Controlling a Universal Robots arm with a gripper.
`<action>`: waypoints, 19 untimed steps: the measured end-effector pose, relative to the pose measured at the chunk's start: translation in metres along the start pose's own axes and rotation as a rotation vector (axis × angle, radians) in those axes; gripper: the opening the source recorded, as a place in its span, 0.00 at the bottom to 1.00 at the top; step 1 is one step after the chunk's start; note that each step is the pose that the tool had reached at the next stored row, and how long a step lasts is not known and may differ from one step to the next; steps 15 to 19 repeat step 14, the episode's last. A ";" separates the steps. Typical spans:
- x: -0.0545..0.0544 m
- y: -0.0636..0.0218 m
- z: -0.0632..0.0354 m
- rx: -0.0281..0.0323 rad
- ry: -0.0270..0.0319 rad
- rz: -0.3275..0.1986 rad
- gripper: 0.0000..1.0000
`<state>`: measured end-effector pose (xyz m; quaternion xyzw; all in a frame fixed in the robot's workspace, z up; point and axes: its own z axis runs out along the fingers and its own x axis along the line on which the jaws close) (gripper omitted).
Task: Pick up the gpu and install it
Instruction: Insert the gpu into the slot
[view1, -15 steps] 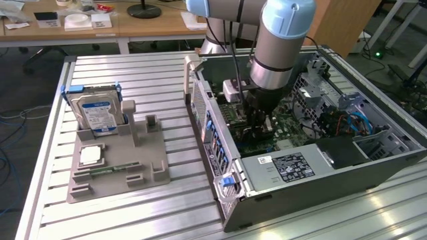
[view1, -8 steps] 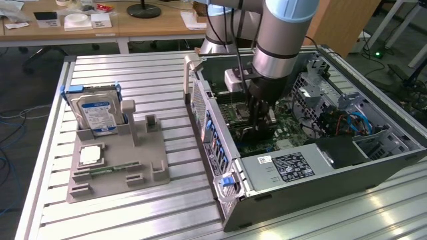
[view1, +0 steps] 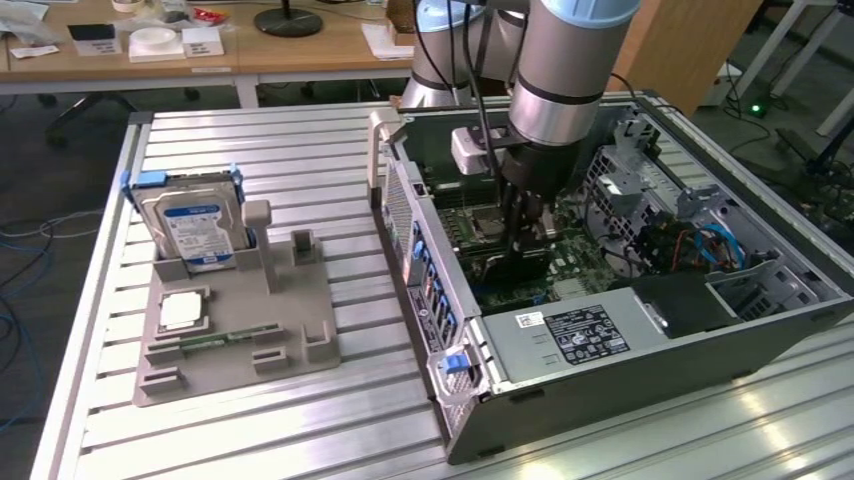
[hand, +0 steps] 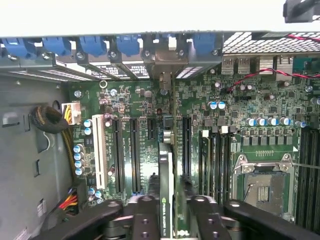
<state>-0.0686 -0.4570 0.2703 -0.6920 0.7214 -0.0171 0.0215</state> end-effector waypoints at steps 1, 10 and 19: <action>0.000 0.0000 0.0000 0.0000 0.0000 0.000 0.27; 0.000 0.0000 0.0000 0.0000 0.0001 0.000 0.11; 0.000 0.0000 0.0000 0.0000 0.0001 0.000 0.11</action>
